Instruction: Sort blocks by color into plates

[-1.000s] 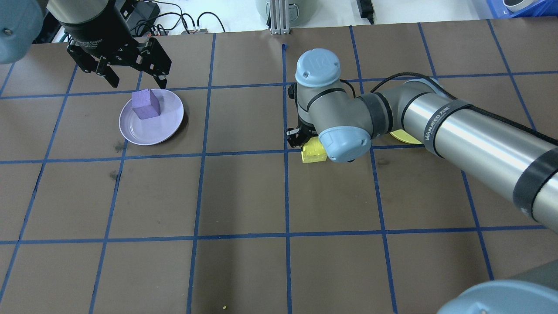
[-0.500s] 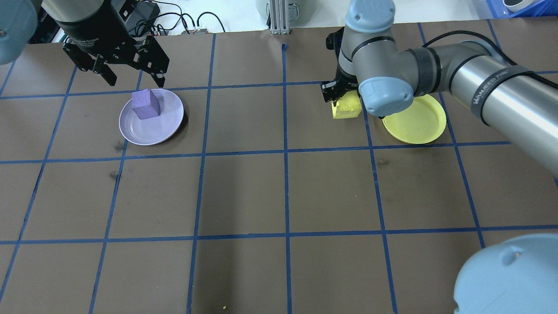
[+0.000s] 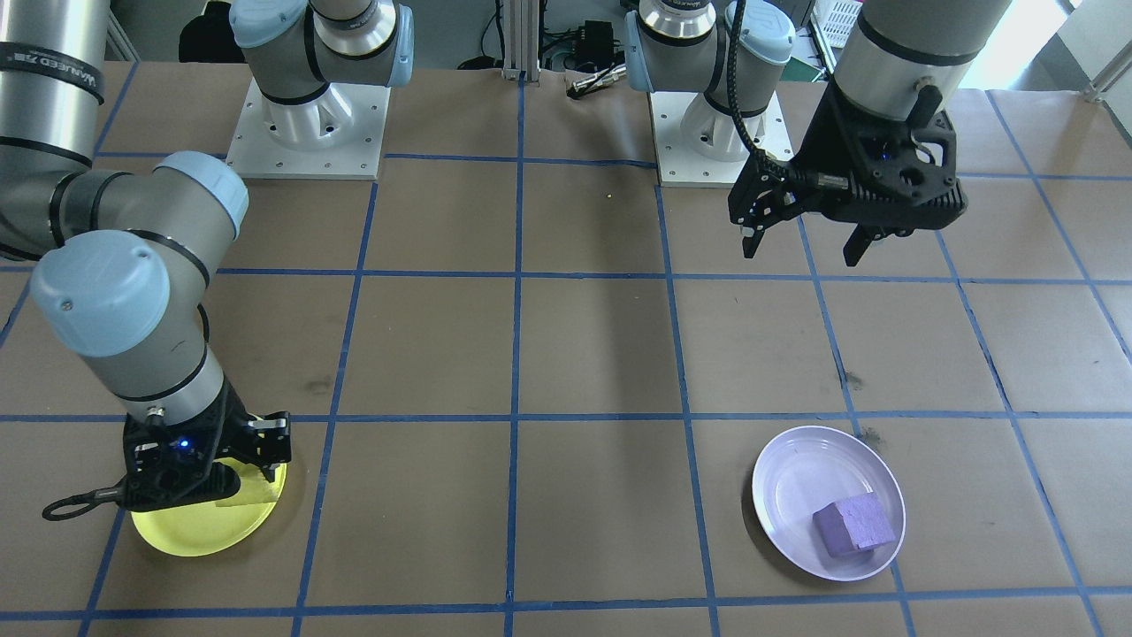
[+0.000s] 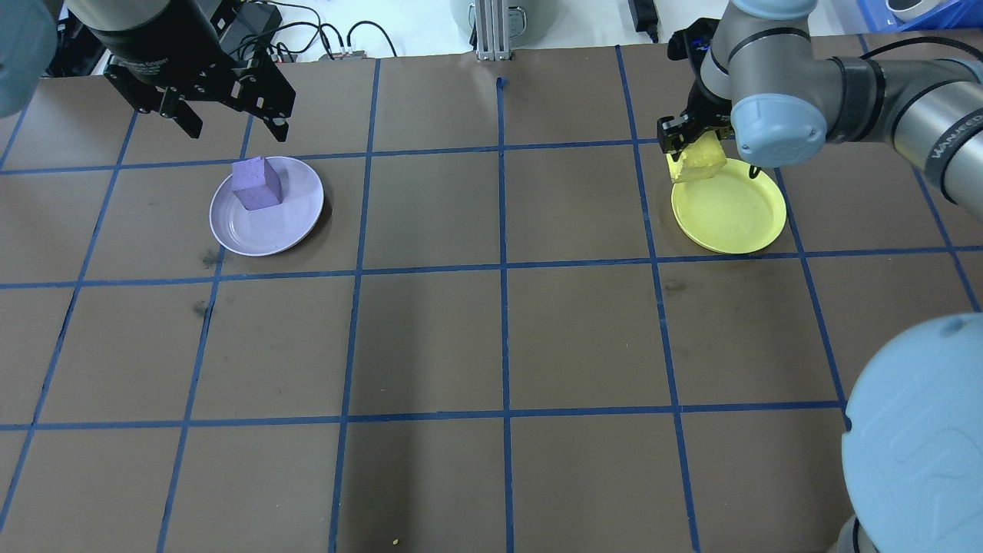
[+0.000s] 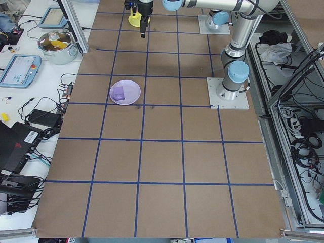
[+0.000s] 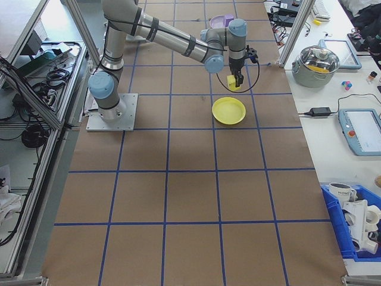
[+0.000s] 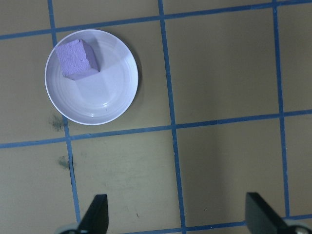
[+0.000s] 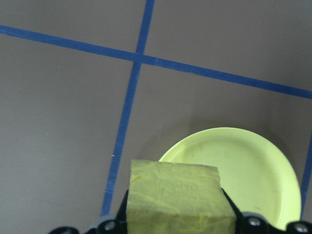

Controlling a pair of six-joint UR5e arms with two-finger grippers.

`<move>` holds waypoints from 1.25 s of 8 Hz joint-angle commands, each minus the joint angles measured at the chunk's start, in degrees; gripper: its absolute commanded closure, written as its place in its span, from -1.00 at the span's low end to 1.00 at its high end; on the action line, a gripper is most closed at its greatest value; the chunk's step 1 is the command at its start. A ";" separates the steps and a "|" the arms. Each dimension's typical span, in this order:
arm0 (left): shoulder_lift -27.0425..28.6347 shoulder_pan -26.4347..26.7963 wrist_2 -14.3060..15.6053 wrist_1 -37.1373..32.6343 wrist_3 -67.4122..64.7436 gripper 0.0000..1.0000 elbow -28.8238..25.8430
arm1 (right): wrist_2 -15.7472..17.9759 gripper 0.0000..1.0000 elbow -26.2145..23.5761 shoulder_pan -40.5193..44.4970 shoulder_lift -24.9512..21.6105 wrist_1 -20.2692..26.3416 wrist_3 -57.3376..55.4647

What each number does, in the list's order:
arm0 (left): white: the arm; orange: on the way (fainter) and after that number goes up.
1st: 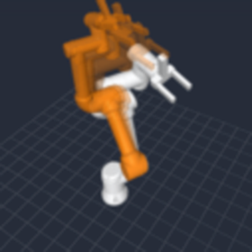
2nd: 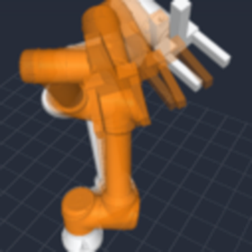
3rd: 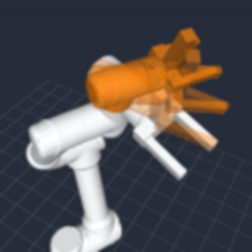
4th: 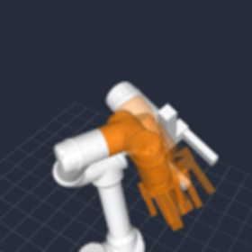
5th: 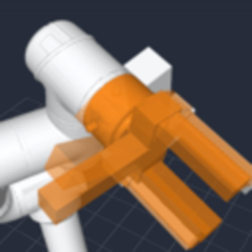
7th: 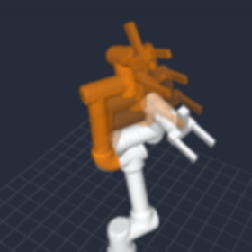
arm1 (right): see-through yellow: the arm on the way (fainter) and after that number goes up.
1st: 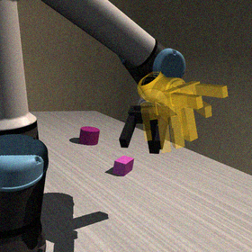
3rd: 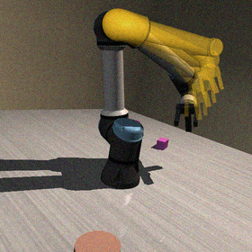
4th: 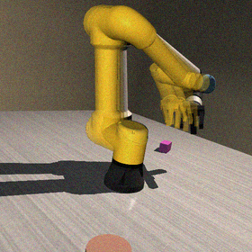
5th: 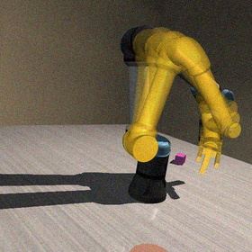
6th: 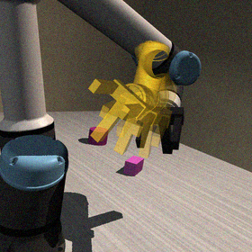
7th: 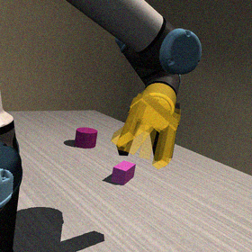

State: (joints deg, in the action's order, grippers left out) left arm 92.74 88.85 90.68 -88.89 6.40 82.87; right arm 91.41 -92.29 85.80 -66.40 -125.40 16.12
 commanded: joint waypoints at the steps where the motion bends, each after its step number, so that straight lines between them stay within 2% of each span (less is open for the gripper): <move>1: -2.47 0.09 -0.87 2.50 0.36 -1.00 0.62 | 0.44 1.00 -0.25 -5.45 2.14 -2.30 6.89; 3: 0.06 -0.08 -0.69 1.26 0.19 -1.00 2.56 | 0.79 1.00 -0.87 -6.96 3.90 -1.08 6.74; 4: -0.10 -0.08 -0.60 0.92 0.01 -1.00 2.74 | 0.79 1.00 -1.13 -6.96 3.99 2.06 6.73; 5: -0.28 -0.08 -0.60 0.83 0.01 -1.00 2.65 | 0.62 1.00 -1.14 -6.96 3.99 2.61 6.82; 6: -0.28 -0.08 -0.60 0.74 0.10 -1.00 2.74 | 0.18 0.26 -1.14 -6.96 4.17 2.45 6.82; 7: -0.37 -0.08 -0.60 0.57 0.10 -1.00 2.74 | 0.44 -0.99 -1.14 -6.87 4.26 2.53 6.82; 10: -0.28 -0.17 -0.60 0.74 0.19 -1.00 2.74 | 0.53 -1.00 0.61 -6.96 2.86 4.37 6.47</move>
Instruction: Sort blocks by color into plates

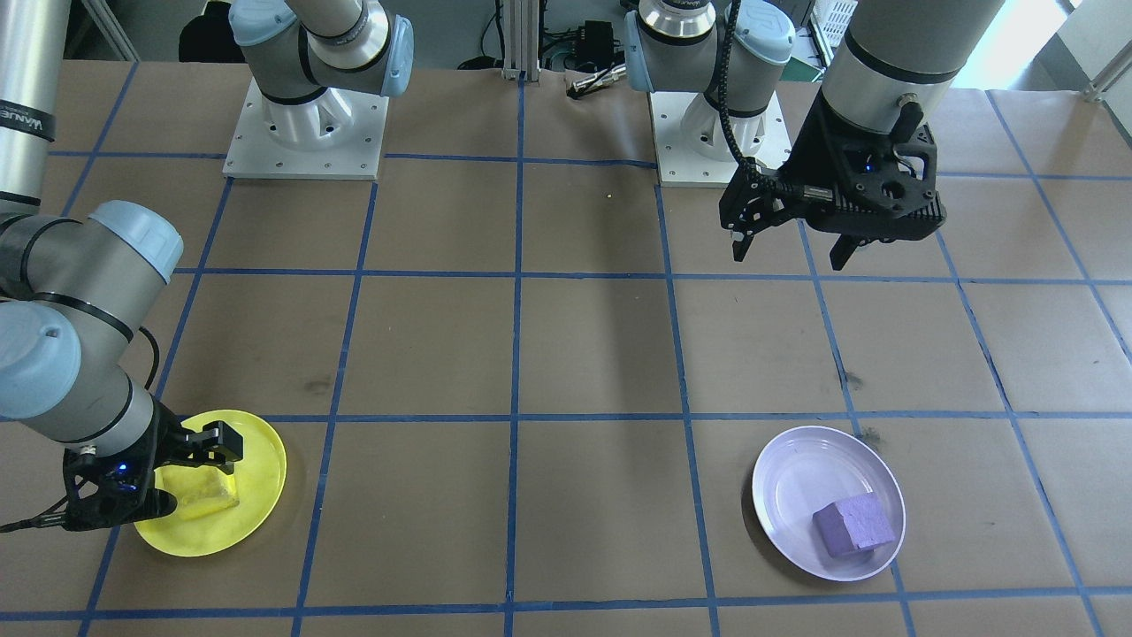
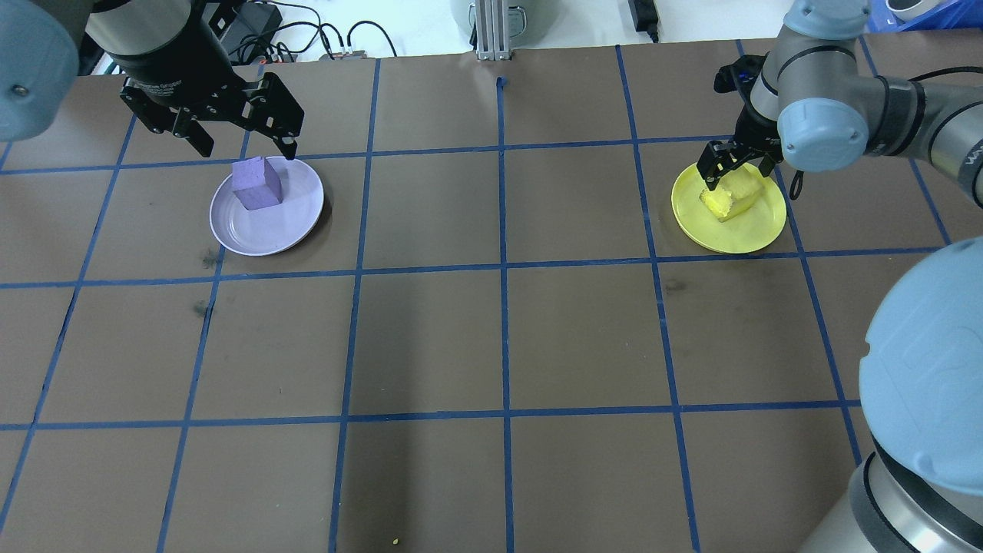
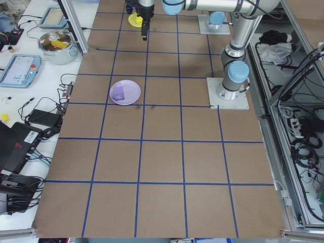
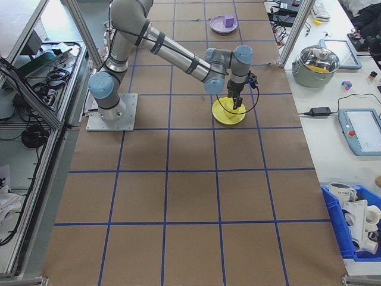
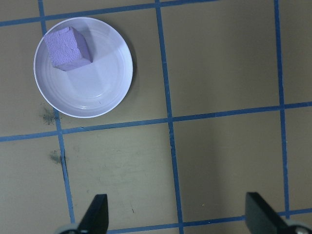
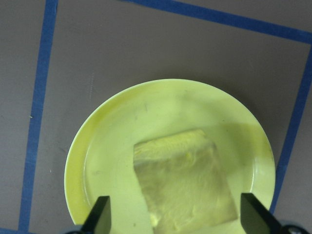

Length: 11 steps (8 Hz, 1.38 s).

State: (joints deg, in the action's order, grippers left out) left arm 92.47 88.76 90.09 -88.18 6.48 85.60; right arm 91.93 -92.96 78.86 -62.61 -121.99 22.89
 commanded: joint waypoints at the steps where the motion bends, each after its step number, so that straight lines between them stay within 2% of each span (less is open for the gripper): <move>1: -0.01 0.01 0.00 -0.15 -0.15 -1.00 0.09 | -0.35 -1.00 2.42 -0.02 -2.07 3.66 -0.65; 2: -0.10 -0.08 0.00 -0.24 -0.41 -1.00 0.01 | -0.35 -1.00 4.95 0.16 -4.08 8.13 -1.52; 3: -0.80 0.09 -0.08 -1.20 -0.76 -1.00 0.00 | 0.00 -1.00 8.03 0.16 -6.89 14.00 -7.53; 4: -0.54 0.01 2.09 -1.30 -0.68 -1.00 -0.08 | -0.26 -1.00 9.80 0.51 -9.79 18.67 -12.64; 5: -1.41 0.09 3.07 -5.21 -0.33 -1.00 0.26 | -0.44 -1.00 9.81 1.03 -12.43 20.98 -16.26; 7: -0.02 -1.13 2.99 -7.78 0.11 -1.00 0.53 | 0.00 -1.00 10.08 6.63 -16.92 25.47 -28.11; 8: -0.27 -2.70 3.69 -7.54 0.20 -1.00 0.53 | 0.00 -1.00 10.08 9.53 -18.24 26.18 -29.03; 9: -1.32 -2.81 7.35 -7.28 0.20 -1.00 -0.08 | -0.17 -1.00 10.08 11.56 -19.91 26.97 -29.04; 10: -1.24 -2.37 15.56 -7.36 0.20 -1.00 -0.17 | -0.78 -1.00 10.08 12.45 -21.58 28.20 -28.95; 11: -0.72 -2.37 15.56 -7.45 0.64 -1.00 -0.43 | -1.75 -1.00 9.99 12.46 -23.07 29.08 -28.86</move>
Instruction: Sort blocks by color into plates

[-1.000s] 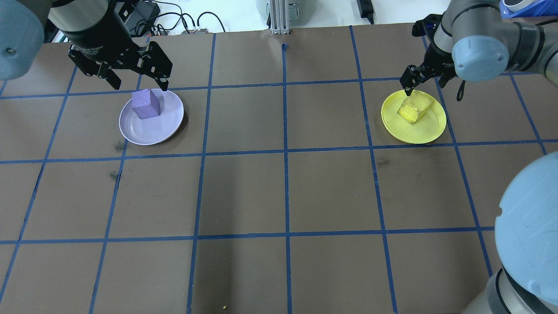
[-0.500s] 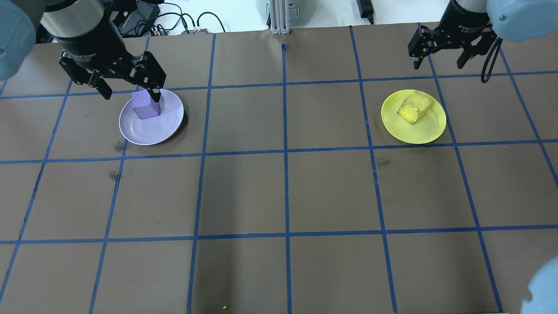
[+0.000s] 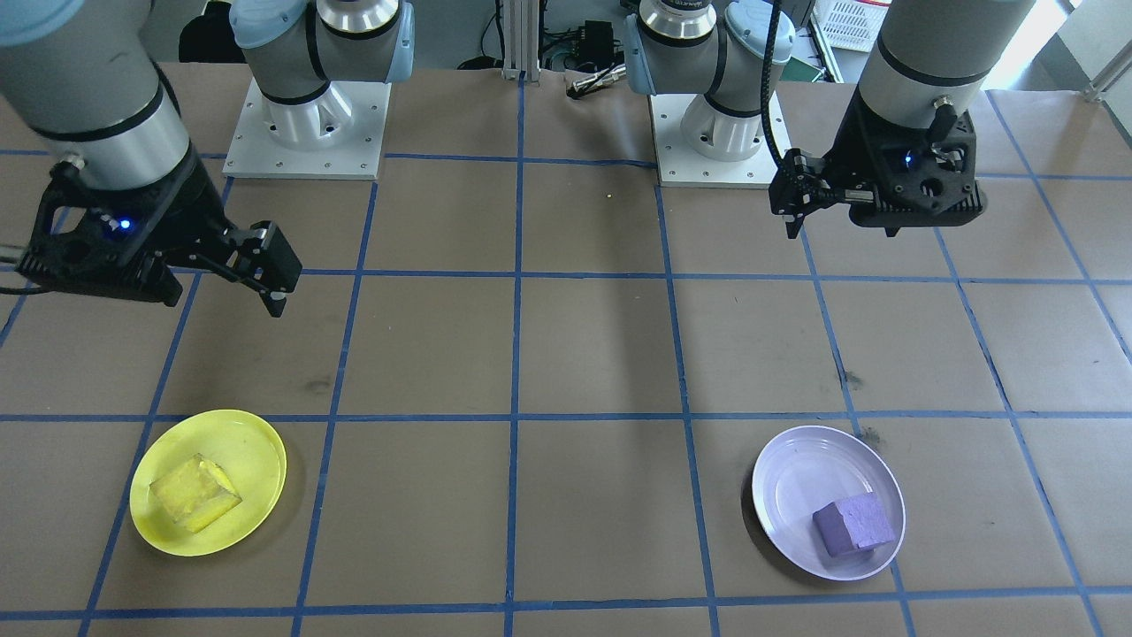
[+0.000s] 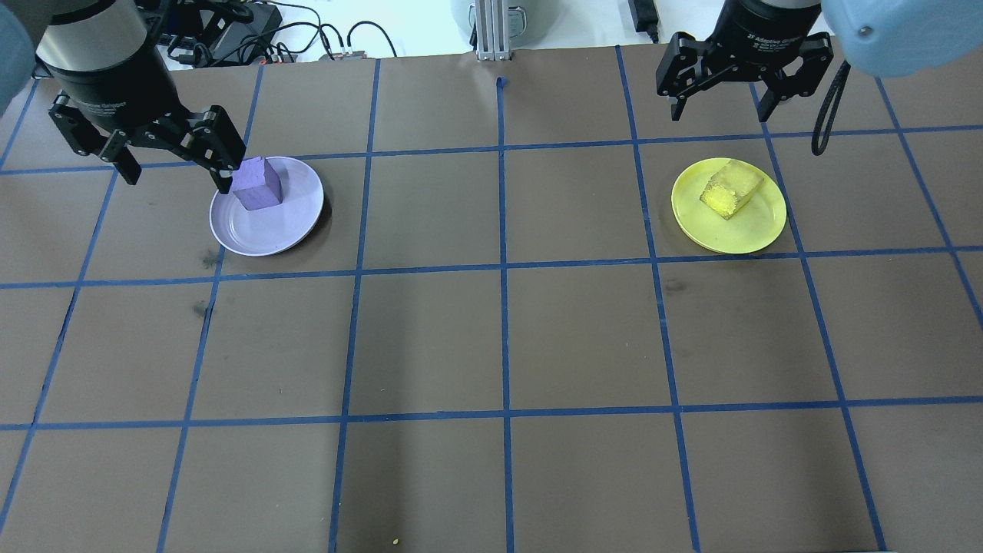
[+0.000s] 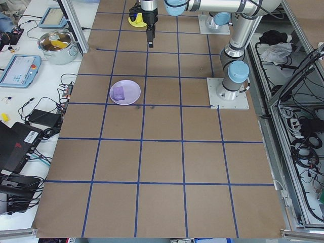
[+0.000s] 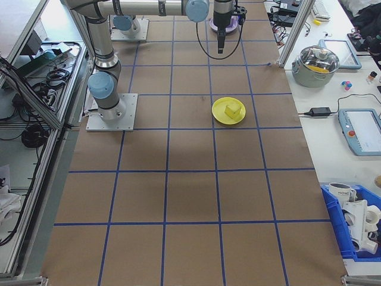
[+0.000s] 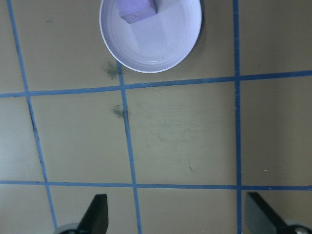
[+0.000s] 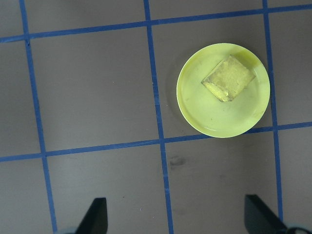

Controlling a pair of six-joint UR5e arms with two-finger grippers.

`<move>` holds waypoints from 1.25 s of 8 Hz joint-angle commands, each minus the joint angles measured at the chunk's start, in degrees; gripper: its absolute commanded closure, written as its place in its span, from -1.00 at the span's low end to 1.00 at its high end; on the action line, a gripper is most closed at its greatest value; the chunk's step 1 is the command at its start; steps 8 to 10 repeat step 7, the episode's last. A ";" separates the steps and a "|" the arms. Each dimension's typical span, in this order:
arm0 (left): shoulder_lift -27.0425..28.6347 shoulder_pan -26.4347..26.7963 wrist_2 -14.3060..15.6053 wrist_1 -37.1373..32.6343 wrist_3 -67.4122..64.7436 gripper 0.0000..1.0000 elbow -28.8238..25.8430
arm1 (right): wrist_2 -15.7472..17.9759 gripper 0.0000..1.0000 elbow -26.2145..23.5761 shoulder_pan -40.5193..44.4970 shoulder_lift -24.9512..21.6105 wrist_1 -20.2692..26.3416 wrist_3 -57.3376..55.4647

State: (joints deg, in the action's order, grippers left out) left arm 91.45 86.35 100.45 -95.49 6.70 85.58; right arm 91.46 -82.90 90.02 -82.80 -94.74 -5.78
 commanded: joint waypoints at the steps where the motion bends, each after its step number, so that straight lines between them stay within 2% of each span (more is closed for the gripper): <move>1: 0.31 0.13 1.45 -0.14 1.29 -1.00 -0.42 | -1.19 -1.00 -0.67 1.30 -3.77 1.92 -0.20; 2: 0.14 0.13 -5.63 -0.14 1.30 -1.00 -0.33 | -0.67 -1.00 -0.85 1.30 -3.78 1.92 -0.20; 3: -0.12 -0.30 -7.88 -0.23 2.34 -1.00 -0.24 | -0.49 -1.00 -0.94 1.30 -3.60 2.01 -0.11; 10: -0.48 -0.31 -8.25 -0.67 1.13 -1.00 0.11 | -0.32 -1.00 -2.34 1.21 -3.69 2.01 0.95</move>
